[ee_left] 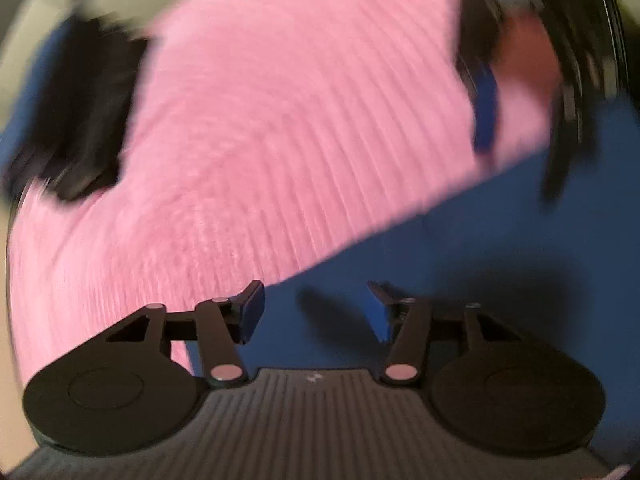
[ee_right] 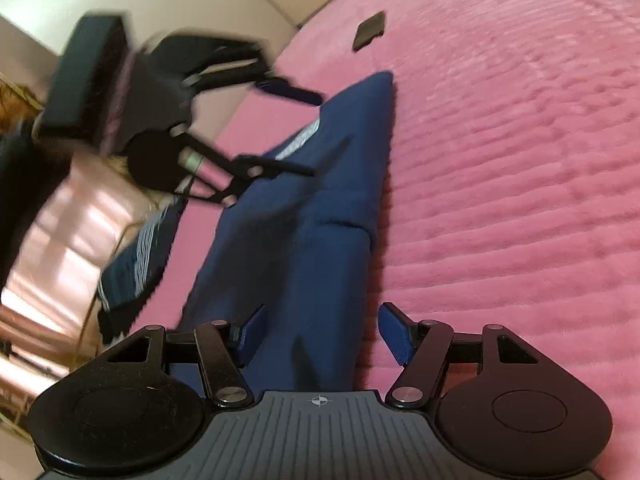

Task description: Fold clothes

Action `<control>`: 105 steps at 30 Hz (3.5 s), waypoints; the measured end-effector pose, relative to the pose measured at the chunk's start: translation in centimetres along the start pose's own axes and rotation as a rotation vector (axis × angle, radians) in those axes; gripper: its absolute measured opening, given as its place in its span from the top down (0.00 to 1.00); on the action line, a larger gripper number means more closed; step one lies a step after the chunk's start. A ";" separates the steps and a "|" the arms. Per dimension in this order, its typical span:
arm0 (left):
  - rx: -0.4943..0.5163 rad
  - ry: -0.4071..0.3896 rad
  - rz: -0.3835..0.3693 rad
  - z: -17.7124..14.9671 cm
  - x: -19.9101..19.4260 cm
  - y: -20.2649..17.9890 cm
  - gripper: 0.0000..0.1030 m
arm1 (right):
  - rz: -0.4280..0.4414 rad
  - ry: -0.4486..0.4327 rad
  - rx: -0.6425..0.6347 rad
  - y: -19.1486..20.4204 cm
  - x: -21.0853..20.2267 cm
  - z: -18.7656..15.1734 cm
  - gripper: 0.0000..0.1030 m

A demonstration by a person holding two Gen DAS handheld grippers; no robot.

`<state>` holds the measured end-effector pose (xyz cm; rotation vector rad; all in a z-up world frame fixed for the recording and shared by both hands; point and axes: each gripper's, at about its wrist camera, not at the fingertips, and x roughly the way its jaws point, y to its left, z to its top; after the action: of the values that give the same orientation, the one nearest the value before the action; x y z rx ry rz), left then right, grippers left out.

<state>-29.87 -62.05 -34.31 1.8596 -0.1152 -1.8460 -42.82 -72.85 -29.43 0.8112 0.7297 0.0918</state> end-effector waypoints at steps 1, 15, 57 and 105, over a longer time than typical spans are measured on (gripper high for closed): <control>0.057 0.014 -0.020 -0.4 0.6 0.8 0.51 | 0.008 0.013 -0.008 -0.1 0.2 0.1 0.36; 0.412 0.101 -0.209 -0.6 6.9 2.6 0.77 | 0.043 0.018 0.106 -1.9 1.9 0.0 0.91; -0.830 -0.229 0.120 -4.7 -8.4 -21.3 0.72 | -0.109 -0.033 0.129 3.8 -4.9 -10.5 0.30; -1.073 -0.064 0.398 -9.7 -15.8 -36.1 0.54 | -0.305 -0.017 -0.501 11.6 -1.1 -10.8 0.24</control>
<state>-32.22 -21.52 -35.25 0.9321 0.3869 -1.2650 -48.17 -58.38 -25.79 0.2187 0.7641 -0.0086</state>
